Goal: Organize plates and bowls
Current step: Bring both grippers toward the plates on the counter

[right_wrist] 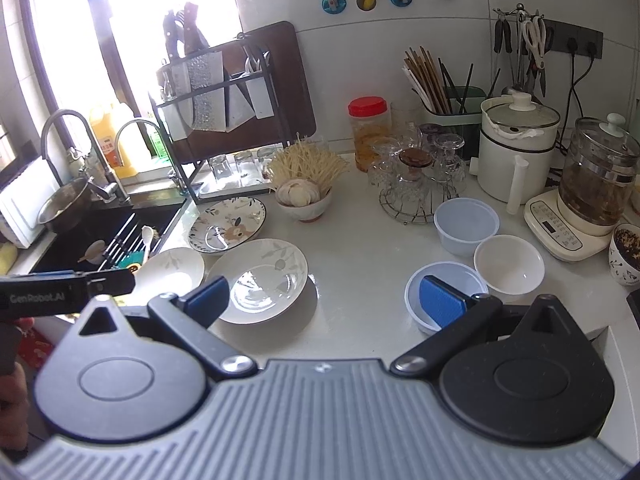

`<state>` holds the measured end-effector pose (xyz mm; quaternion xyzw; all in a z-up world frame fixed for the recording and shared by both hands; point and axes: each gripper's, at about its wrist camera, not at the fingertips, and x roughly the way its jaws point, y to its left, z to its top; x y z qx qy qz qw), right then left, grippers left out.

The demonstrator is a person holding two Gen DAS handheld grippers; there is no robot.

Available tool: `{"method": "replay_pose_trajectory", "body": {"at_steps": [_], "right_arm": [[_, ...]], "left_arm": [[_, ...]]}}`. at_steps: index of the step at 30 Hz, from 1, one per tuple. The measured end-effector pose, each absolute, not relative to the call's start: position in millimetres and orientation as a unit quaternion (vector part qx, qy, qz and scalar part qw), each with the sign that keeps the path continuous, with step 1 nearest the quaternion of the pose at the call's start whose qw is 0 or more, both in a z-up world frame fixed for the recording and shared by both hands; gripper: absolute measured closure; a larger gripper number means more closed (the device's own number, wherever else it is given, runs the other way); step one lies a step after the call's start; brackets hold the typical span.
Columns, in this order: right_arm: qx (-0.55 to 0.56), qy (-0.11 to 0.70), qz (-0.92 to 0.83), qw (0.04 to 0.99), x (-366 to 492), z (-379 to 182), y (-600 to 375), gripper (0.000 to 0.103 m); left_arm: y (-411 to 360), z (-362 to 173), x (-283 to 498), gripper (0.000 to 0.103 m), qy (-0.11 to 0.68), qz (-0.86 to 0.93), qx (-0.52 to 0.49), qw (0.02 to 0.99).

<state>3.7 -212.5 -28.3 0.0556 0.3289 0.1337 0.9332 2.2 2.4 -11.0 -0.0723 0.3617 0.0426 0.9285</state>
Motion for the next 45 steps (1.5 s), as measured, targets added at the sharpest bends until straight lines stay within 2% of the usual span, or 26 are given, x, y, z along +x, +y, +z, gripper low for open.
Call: {"method": "replay_pose_trajectory", "body": {"at_steps": [29, 45], "right_arm": [[0.053, 0.339, 0.152, 0.927, -8, -42, -218, 0.0], [0.09, 0.324, 0.124, 0.934, -5, -46, -230, 0.0]], "left_arm": [[-7, -29, -4, 0.005, 0.377, 0.042, -0.088, 0.921], [-13, -37, 4, 0.005, 0.38, 0.013, -0.076, 0.922]]}}
